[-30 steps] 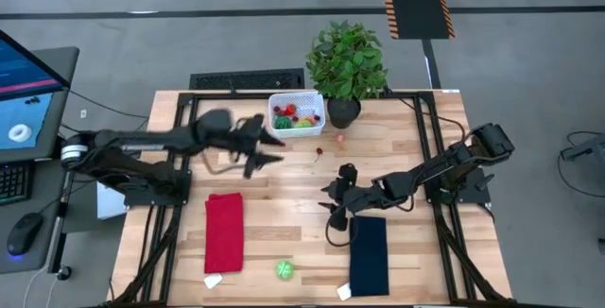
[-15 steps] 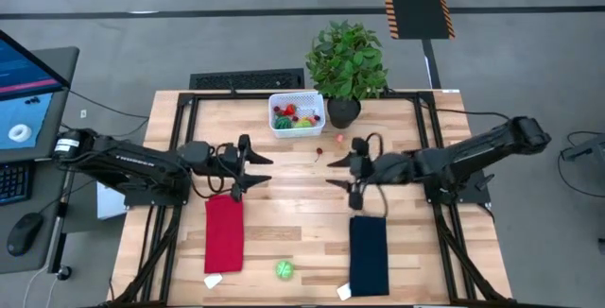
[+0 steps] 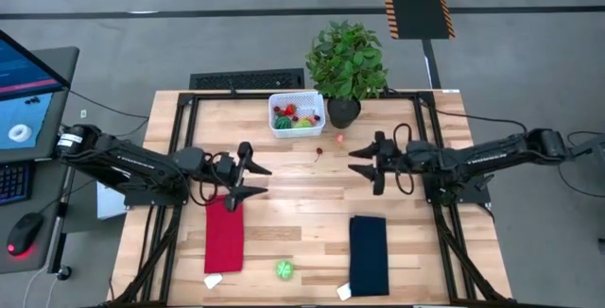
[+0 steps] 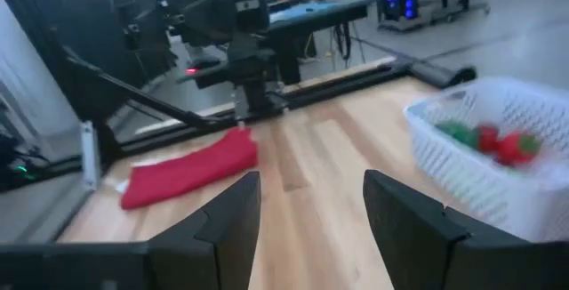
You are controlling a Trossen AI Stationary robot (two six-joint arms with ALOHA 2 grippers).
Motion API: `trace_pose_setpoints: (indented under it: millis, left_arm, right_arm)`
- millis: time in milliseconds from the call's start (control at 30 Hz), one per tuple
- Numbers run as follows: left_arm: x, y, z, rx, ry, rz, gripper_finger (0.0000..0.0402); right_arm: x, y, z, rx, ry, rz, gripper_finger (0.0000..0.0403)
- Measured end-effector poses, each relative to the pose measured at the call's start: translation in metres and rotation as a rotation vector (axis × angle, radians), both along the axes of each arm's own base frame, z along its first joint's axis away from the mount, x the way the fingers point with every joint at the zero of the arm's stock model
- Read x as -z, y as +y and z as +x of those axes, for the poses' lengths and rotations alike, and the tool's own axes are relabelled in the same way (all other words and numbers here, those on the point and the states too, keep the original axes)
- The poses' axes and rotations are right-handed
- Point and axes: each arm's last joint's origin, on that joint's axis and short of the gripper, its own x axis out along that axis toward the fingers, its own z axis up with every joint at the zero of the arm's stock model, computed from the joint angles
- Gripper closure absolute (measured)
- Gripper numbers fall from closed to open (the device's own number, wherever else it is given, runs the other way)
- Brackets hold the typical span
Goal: Pick and placing Produce into tupperware
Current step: Put the peach into the white basket
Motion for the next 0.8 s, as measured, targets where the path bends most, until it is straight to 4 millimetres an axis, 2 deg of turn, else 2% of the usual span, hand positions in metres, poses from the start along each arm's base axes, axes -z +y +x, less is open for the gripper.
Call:
trace_pose_setpoints:
  millis: [267,467,667,800]
  left_arm:
    - [0.0,0.003,0.0,-0.099,0.003,-0.011,0.0192]
    - [0.002,0.003,0.001,-0.103,0.02,0.004,0.0192]
    - [0.002,0.003,0.001,-0.103,0.023,0.004,0.0192]
    - [0.002,0.003,0.001,-0.102,0.023,0.004,0.0192]
  right_arm:
    - [0.024,0.004,0.006,0.054,0.099,0.15,0.0182]
    - [0.044,0.001,0.015,0.124,0.181,0.252,0.0182]
    - [0.055,-0.024,0.019,0.347,0.233,0.202,0.0182]
    - [0.063,-0.043,0.017,0.471,0.27,0.229,0.0182]
